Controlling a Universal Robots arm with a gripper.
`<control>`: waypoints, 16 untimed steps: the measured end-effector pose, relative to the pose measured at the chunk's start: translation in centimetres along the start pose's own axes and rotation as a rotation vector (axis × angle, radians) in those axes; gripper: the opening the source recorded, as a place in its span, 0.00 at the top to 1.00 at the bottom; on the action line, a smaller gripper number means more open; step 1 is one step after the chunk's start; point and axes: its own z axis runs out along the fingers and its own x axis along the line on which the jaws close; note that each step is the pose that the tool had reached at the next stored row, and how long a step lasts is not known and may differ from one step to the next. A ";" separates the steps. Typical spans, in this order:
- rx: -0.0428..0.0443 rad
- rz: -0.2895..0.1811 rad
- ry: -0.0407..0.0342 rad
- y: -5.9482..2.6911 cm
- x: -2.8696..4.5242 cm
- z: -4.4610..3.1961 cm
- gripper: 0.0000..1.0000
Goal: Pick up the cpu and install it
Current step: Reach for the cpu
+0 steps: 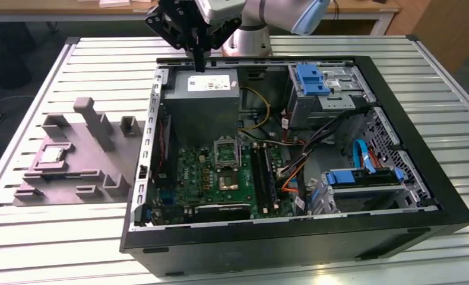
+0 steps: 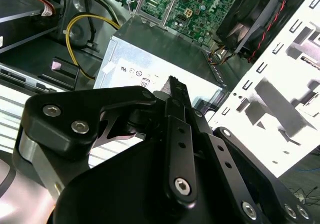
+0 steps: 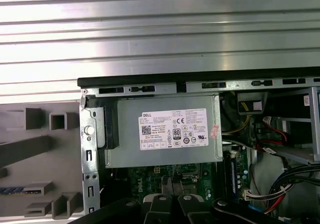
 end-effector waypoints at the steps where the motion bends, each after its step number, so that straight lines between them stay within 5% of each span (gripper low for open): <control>1: 0.0000 0.000 0.0000 0.00 0.02 0.00 0.89; 16: 0.0000 0.000 0.0000 -0.03 0.38 0.07 0.89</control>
